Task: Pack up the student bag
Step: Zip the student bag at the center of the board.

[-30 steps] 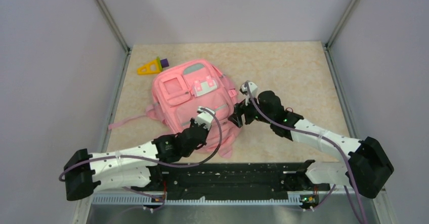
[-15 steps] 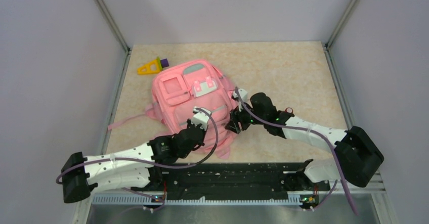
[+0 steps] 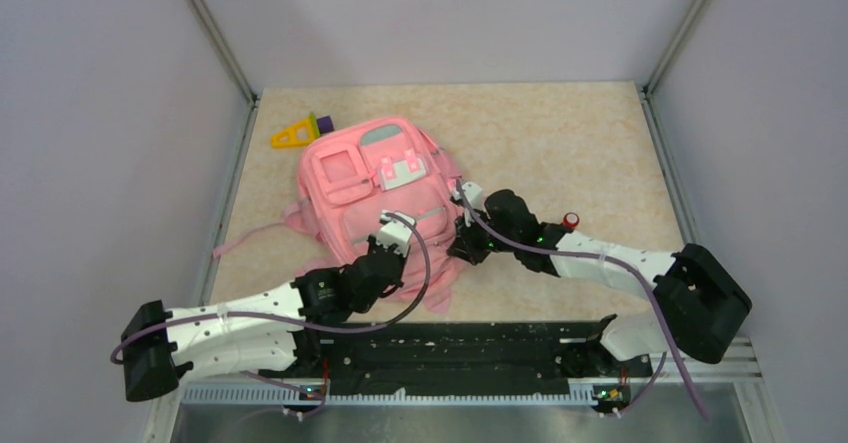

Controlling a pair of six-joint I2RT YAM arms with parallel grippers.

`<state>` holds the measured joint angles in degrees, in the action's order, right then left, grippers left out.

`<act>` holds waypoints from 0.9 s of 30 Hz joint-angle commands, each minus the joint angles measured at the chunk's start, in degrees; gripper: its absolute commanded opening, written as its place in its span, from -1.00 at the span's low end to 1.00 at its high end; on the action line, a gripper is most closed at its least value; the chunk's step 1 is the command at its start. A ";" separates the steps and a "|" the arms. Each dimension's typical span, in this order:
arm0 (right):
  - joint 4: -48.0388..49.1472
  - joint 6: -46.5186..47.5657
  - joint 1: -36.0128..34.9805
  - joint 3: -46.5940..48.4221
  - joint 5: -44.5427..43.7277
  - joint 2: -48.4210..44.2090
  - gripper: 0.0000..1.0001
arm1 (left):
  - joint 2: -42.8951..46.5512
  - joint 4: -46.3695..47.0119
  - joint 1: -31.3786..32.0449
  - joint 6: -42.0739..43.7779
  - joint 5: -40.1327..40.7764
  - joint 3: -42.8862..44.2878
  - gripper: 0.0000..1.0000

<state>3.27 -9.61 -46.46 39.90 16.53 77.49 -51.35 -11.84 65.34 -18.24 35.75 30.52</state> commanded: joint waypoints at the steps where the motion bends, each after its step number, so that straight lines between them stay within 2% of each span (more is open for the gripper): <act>1: -1.84 -1.03 0.49 2.43 -16.27 -1.39 -1.00 | 2.66 1.11 -0.39 -1.80 5.76 -0.26 -1.00; 6: -6.14 -2.49 0.58 2.57 -27.64 -2.44 -1.00 | 4.41 0.38 -0.39 -2.64 6.38 -1.57 -1.00; 10: -8.42 -2.86 0.60 4.22 -32.89 -1.83 -1.00 | 5.73 -0.56 -0.39 -3.49 7.07 -2.19 -1.00; 13: -8.55 -1.05 0.66 5.26 -29.85 -1.85 -1.00 | 6.45 0.13 -0.39 -2.63 5.23 -2.40 -1.00; 16: -7.91 -0.92 0.66 5.19 -26.44 -3.06 -1.00 | 5.51 6.27 -0.38 5.62 -1.90 -2.23 -1.00; 18: -8.58 -1.47 0.60 5.34 -26.27 -4.24 -1.00 | 2.95 9.28 -0.39 7.35 -4.66 -1.02 -0.78; 20: -9.48 -2.30 0.62 5.36 -26.77 -5.49 -1.00 | -0.16 13.12 -0.38 9.29 -7.78 0.36 -0.44; 22: -9.90 -2.60 0.67 5.36 -27.12 -6.70 -1.00 | -4.27 16.56 -0.38 10.86 -10.12 1.87 -0.20; 25: -10.11 -2.77 0.67 5.28 -27.03 -7.78 -1.00 | -11.67 18.01 -0.39 12.13 -8.93 5.36 0.04; 27: -10.08 -2.93 0.66 5.19 -26.87 -7.99 -1.00 | -15.98 17.61 -0.39 13.14 -6.82 8.41 0.07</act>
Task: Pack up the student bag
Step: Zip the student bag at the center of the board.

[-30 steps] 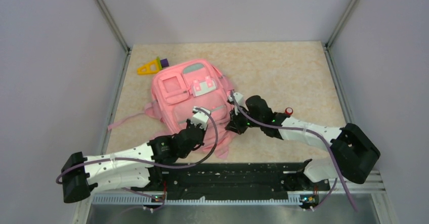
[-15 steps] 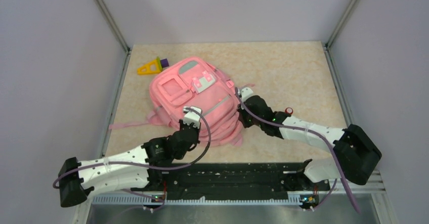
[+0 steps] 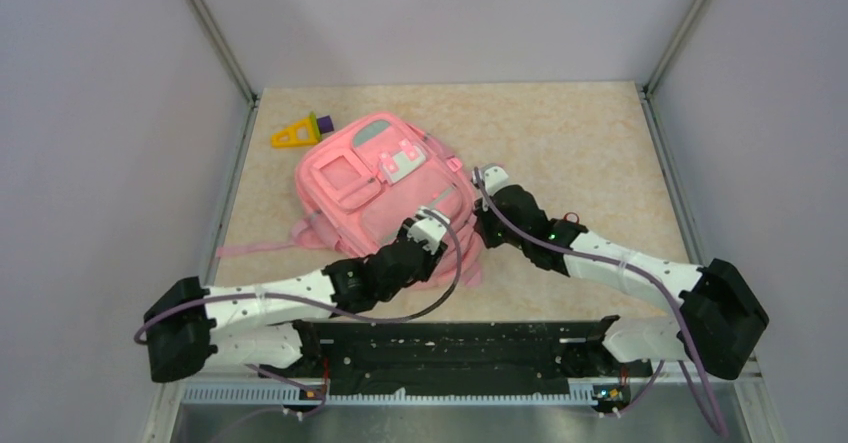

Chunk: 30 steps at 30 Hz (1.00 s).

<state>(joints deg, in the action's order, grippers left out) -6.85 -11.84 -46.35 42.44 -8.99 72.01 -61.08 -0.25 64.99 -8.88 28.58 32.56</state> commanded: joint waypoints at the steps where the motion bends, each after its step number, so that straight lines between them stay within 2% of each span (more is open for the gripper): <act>1: 0.09 -0.76 0.56 2.65 -1.30 -2.50 -1.00 | -8.17 6.57 -0.04 5.11 0.57 7.35 -0.02; 3: 0.17 -0.85 0.55 2.57 -1.18 -2.49 -1.00 | -10.54 7.46 -0.04 6.09 -1.13 8.85 -0.17; 4: 0.18 -0.92 0.56 2.57 -1.17 -2.49 -1.00 | -11.45 8.07 -0.04 6.27 -2.22 9.34 -0.19; 16: 0.58 -1.04 0.54 1.89 -0.95 -3.80 -1.00 | -18.97 7.78 -2.49 4.92 -4.17 11.60 -0.20; 23: 1.34 -1.01 0.52 1.62 -0.80 -3.90 -1.00 | -22.59 7.37 -3.17 3.60 -1.56 11.84 -0.16; 24: 1.54 -0.95 0.54 1.53 -0.84 -3.89 -1.00 | -23.12 7.37 -3.20 3.41 -1.14 11.87 -0.22; 27: 2.63 -0.81 0.55 0.89 -2.10 -3.59 -1.00 | -23.93 7.01 -3.21 2.53 -0.45 11.53 -0.89; 28: 3.12 -0.75 0.54 0.59 -2.86 -3.39 -1.00 | -23.75 6.94 -3.20 2.20 -0.31 11.36 -1.00; 30: 4.67 -0.48 0.50 -0.42 -4.35 -2.83 -1.00 | -22.67 7.29 -3.20 1.80 -0.36 10.44 -1.00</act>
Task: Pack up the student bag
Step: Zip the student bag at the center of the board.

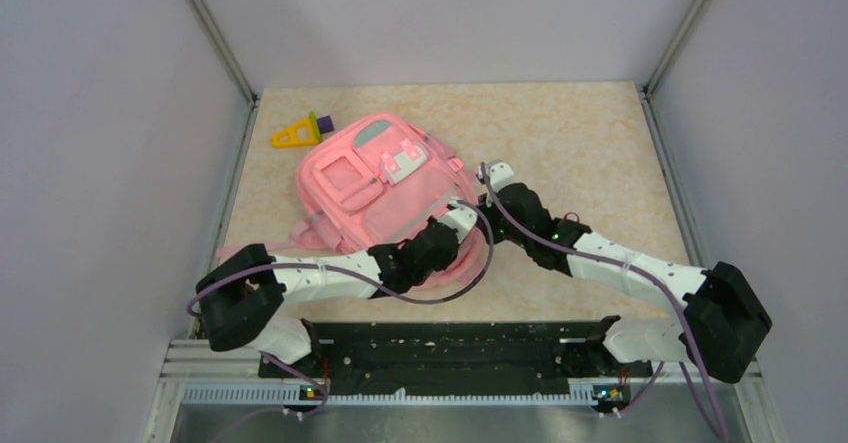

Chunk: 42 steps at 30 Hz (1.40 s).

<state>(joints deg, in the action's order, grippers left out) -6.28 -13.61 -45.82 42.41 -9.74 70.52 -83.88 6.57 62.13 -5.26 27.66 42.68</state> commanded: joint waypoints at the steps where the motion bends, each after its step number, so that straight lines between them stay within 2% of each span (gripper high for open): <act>1: 4.96 1.41 -0.02 -1.08 -4.27 -1.15 -1.00 | 0.84 0.63 -0.33 -1.98 0.63 -0.13 -1.00; 7: 11.94 0.30 -0.20 -5.41 -10.95 -0.77 -1.00 | 7.12 -0.42 -0.34 -5.28 0.38 -3.89 -1.00; 10: 10.36 -0.02 -0.65 -4.76 -16.83 0.59 -1.00 | 9.61 -0.60 -0.34 -7.53 -0.44 -6.15 -1.00; 13: 8.54 -0.46 -0.70 -3.15 -21.24 1.27 -1.00 | 11.35 -5.10 -0.34 -10.31 -0.10 -6.25 -1.00; 17: 11.31 0.17 -0.70 -2.47 -22.11 2.26 -1.00 | 17.49 -8.70 -0.30 -11.92 2.02 -9.98 -1.00; 24: 16.61 3.40 -0.38 0.99 -19.67 6.66 -1.00 | 30.64 -14.56 -0.34 -15.02 2.48 -14.49 -1.00; 31: 21.72 6.75 0.68 3.48 -16.68 10.34 -1.00 | 36.40 -20.47 -0.34 -18.45 1.73 -15.47 -1.00; 34: 24.15 8.98 0.91 5.05 -12.40 12.40 -1.00 | 39.03 -22.37 -0.30 -19.59 1.17 -15.59 -1.00; 36: 22.06 9.83 0.97 7.02 -7.11 13.36 -1.00 | 40.68 -23.14 -0.30 -20.32 1.67 -15.63 -1.00; 39: 19.55 4.03 1.52 5.48 -3.32 11.35 -1.00 | 43.17 -24.05 -0.34 -21.55 3.28 -15.58 -1.00; 40: 18.36 0.58 2.24 4.75 -1.00 10.32 -0.91 | 43.87 -24.07 -0.34 -21.81 3.66 -15.67 -1.00; 42: 15.66 -6.93 3.97 3.42 2.68 8.35 -0.55 | 44.95 -24.15 -0.34 -22.07 3.93 -15.91 -1.00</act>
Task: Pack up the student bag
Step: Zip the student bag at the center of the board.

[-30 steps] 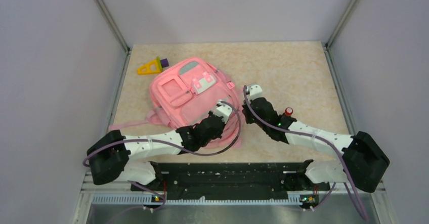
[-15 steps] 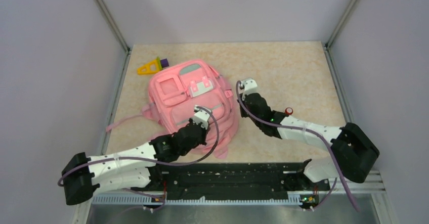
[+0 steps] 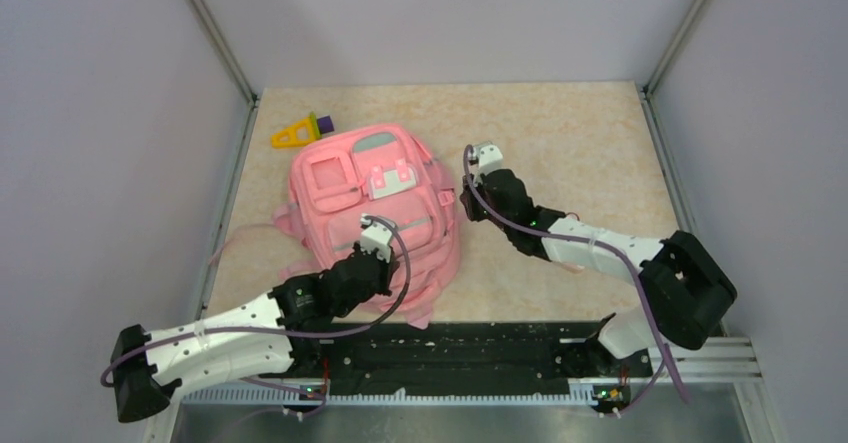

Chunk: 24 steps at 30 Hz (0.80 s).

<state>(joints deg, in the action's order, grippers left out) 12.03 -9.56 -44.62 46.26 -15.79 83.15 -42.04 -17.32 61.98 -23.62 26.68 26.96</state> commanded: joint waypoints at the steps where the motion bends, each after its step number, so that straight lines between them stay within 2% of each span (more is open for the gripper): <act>1: -4.20 -15.03 3.20 -1.12 9.86 -5.28 -0.37 | 3.38 -0.30 -0.19 -3.78 4.75 -0.11 -1.00; 2: -4.63 -18.62 3.36 -1.86 10.70 -6.12 -0.25 | 3.58 -0.60 -0.17 -3.91 4.50 -0.03 -1.00; 4: -3.25 -27.41 3.36 -4.03 13.29 -7.16 -0.15 | 3.76 -0.91 -0.19 -4.14 4.04 0.01 -1.00; 8: 0.40 -37.26 3.27 -6.48 16.84 -5.02 -0.20 | 3.64 -1.22 -0.19 -4.63 3.64 0.09 -1.00; 10: 1.36 -38.57 3.11 -6.12 18.69 -3.21 -0.26 | 3.70 -1.28 -0.19 -4.77 3.47 0.02 -1.00; 24: 2.30 -41.70 0.75 -3.78 19.28 1.83 -0.28 | 4.18 -1.78 -0.19 -5.04 3.29 -0.68 -1.00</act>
<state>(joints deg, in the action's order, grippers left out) 12.27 -49.95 -42.59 40.16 2.61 83.29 -39.11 -20.21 61.98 -26.28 26.81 26.41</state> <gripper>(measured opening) 0.365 0.025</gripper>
